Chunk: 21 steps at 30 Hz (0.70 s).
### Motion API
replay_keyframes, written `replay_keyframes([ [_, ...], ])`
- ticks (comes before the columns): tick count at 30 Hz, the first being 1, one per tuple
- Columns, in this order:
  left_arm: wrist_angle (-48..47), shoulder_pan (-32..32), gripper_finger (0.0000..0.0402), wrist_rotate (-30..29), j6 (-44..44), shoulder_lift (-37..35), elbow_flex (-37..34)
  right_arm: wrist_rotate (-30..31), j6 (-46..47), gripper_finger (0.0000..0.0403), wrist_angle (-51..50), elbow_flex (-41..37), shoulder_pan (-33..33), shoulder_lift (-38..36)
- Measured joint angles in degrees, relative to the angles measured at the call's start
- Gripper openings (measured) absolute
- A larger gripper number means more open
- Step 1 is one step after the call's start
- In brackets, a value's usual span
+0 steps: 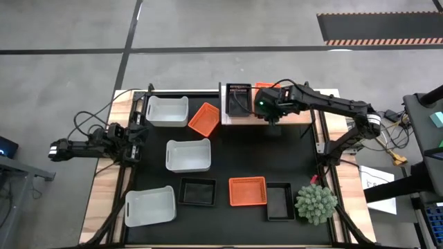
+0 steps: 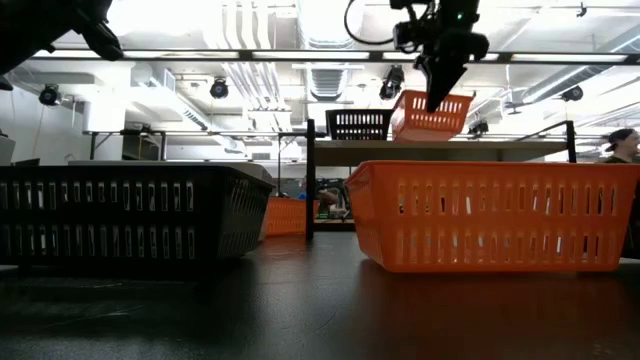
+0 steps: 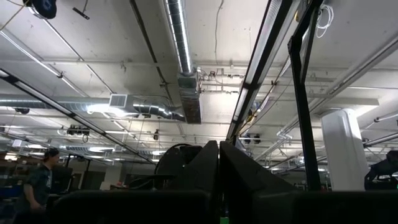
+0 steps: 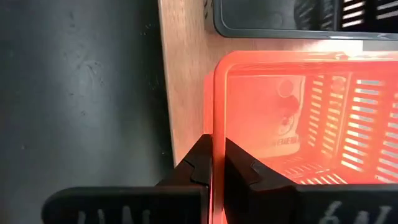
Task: Stack baskets on shelf by color
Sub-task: Put the right orange basket on the shelf
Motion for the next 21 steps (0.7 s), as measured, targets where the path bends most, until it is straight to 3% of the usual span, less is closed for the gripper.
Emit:
replay_keyframes([
  [21, -0.02, 0.00, 0.0000, -0.17, -0.02, 0.00, 0.00, 1.35, -1.90, 0.0022, 0.56, 0.00, -1.27, 3.38],
])
